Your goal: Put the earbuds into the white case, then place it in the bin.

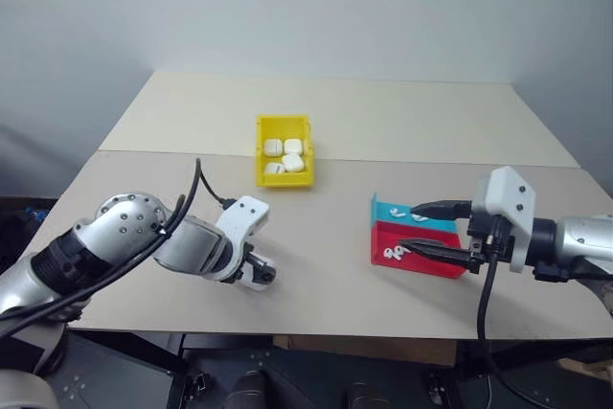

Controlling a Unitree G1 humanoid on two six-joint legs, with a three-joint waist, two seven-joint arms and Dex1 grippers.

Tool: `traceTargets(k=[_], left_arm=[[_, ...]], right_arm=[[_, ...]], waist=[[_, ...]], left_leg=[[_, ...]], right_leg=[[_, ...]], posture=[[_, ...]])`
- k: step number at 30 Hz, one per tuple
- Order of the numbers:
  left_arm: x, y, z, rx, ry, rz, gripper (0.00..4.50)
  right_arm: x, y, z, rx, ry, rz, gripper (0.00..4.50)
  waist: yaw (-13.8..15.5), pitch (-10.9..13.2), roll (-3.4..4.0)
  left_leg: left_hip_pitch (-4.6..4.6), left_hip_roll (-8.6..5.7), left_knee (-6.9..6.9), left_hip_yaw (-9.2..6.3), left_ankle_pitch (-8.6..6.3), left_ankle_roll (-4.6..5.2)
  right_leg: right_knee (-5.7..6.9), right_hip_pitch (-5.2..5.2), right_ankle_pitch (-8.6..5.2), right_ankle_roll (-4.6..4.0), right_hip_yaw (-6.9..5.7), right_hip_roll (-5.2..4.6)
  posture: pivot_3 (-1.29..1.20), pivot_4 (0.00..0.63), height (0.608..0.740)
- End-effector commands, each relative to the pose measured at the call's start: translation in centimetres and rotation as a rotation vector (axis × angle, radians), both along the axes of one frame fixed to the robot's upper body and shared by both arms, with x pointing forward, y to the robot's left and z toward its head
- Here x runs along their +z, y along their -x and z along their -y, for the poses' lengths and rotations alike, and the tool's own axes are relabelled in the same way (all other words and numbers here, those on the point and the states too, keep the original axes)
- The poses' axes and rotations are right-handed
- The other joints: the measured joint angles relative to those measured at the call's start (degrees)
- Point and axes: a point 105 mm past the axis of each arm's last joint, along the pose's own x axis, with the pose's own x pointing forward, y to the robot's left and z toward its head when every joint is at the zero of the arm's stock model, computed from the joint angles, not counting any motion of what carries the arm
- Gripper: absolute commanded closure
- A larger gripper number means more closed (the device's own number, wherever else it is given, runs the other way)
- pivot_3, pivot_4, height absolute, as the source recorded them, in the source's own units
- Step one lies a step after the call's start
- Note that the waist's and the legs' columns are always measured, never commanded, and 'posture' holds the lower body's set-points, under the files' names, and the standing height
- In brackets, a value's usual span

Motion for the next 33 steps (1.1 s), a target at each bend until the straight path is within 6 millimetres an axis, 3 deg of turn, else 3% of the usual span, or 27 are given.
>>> traceTargets(k=[1, 9, 17, 20, 23, 24, 31, 33], left_arm=[[0.2, 0.0, -0.1, -0.016, -0.036, 0.001, 0.0], [-0.7, -0.1, 0.9, -0.02, -0.022, -0.023, 0.0], [-1.0, 0.1, 0.0, -0.006, -0.068, -0.021, 0.0], [-1.1, 0.2, 0.0, 0.002, -0.065, -0.019, 0.6], [-1.2, 0.2, -0.2, 0.008, -0.072, -0.017, 1.59], [-1.2, 0.2, -0.3, 0.01, -0.075, -0.014, 1.73], [0.9, 0.7, -1.3, 0.013, -0.018, 0.057, 1.73], [2.9, 0.3, -2.2, 0.064, 0.005, 0.176, 1.73]], right_arm=[[0.6, 0.4, -0.2, 0.005, -0.004, 0.03, 1.43], [0.6, 0.6, 0.0, 0.0, -0.004, 0.025, 1.43], [0.4, 0.6, -0.2, -0.002, -0.003, 0.016, 1.43], [0.3, 0.6, -0.1, -0.007, -0.003, 0.012, 1.41], [0.4, 0.5, 0.0, -0.008, -0.004, 0.009, 1.41], [0.4, 0.5, 0.0, -0.011, -0.004, 0.01, 1.41], [0.5, 0.3, -0.1, -0.017, -0.014, 0.021, 1.41], [0.4, 0.3, 0.0, -0.02, -0.016, 0.019, 1.41]], waist=[[0.0, 0.0, 0.0], [0.1, 0.0, 0.01], [0.1, 0.0, 0.02], [0.1, 0.0, 0.02], [0.0, 0.0, 0.02], [0.0, 0.0, 0.02], [-0.2, 0.0, 0.02], [-0.1, 0.0, 0.0]], left_leg=[[0.0, 0.0, 0.0, 0.0, 0.0, 0.0], [0.0, -0.02, 0.04, -0.02, 0.01, -0.01], [0.03, -0.02, 0.06, -0.04, 0.01, -0.01], [0.03, -0.02, 0.04, -0.04, 0.01, -0.01], [0.03, -0.02, 0.03, -0.04, 0.01, -0.01], [0.03, -0.02, 0.04, -0.04, 0.01, -0.01], [0.03, 0.0, -0.02, -0.02, 0.02, -0.03], [0.02, -0.01, -0.02, -0.02, 0.02, -0.03]], right_leg=[[-0.01, 0.0, 0.0, 0.0, 0.0, 0.0], [0.01, 0.05, 0.01, 0.0, -0.02, -0.01], [0.01, 0.1, 0.01, 0.01, -0.03, -0.01], [0.0, 0.08, 0.01, 0.01, -0.03, -0.01], [0.0, 0.08, 0.01, 0.01, -0.03, -0.02], [0.0, 0.08, 0.01, 0.01, -0.03, -0.01], [0.0, 0.02, 0.01, 0.01, 0.0, 0.0], [0.0, 0.01, 0.01, 0.01, -0.01, 0.0]], posture=[[0.0, 0.15, 0.74], [0.0, 0.15, 0.74], [0.0, 0.15, 0.74], [0.0, 0.15, 0.74], [0.0, 0.15, 0.74], [0.0, 0.15, 0.74], [0.0, 0.15, 0.74], [0.0, 0.15, 0.74]])
